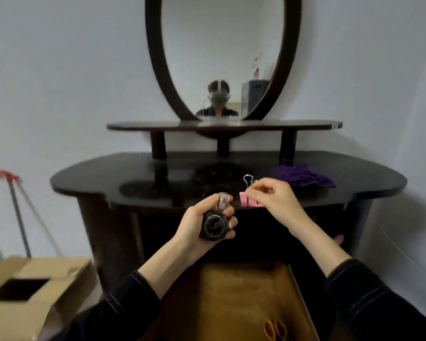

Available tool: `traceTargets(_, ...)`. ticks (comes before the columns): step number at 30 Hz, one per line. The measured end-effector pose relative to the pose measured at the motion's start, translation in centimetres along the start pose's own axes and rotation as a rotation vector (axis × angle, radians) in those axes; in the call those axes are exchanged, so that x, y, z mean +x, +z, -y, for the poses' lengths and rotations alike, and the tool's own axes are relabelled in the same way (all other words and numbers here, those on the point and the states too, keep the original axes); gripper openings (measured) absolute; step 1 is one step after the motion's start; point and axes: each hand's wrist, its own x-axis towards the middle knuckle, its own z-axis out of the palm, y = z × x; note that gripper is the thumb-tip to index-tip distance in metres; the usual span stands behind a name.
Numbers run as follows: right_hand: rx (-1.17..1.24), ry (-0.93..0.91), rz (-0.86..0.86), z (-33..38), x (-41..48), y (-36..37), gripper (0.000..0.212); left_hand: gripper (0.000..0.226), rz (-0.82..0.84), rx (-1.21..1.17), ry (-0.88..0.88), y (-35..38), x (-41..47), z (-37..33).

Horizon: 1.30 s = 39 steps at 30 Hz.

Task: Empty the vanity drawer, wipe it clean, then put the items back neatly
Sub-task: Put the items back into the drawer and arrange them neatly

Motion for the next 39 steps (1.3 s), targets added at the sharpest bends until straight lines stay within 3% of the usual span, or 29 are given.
traceTargets(5, -0.002, -0.128, 0.100, -2.2, -9.3, 2.7, 0.005, 0.020, -0.288, -0.275, -0.227, -5.3, -6.2, 6.7)
traceTargets(9, -0.189, 0.089, 0.366, -9.2, -14.8, 6.2, 0.006, 0.020, -0.605, -0.369, -0.429, -10.3, -8.1, 11.2)
traceTargets(12, -0.212, 0.332, 0.513, -14.3, -16.0, 8.5, 0.009, 0.014, -0.702, -0.336, -0.533, -13.1, -7.8, 13.7)
traceTargets(15, -0.224, 0.439, 0.601, -17.5, -16.0, 10.5, 0.007, 0.015, -0.768, -0.157, -0.624, -15.0, -6.5, 15.1)
traceTargets(20, -0.321, 0.476, 0.651, -20.1, -16.6, 12.2, 0.009, 0.027, -0.691, 0.491, -0.653, -16.9, -5.2, 16.9)
traceTargets(22, -0.376, 0.441, 0.643, -20.5, -16.5, 12.4, 0.010, 0.030, -0.621, 0.618, -0.640, -17.3, -5.1, 17.7)
traceTargets(26, -0.423, 0.391, 0.654, -20.6, -16.5, 12.3, 0.010, 0.026, -0.550, 0.661, -0.629, -17.7, -4.9, 18.2)
traceTargets(30, -0.430, 0.410, 0.733, -20.7, -16.8, 12.2, 0.012, 0.006, -0.538, 0.698, -0.603, -18.1, -4.9, 18.6)
traceTargets(39, -0.378, 0.418, 0.808, -19.8, -17.1, 12.3, 0.013, 0.007, -0.480, 0.896, -0.570, -18.6, -4.7, 19.6)
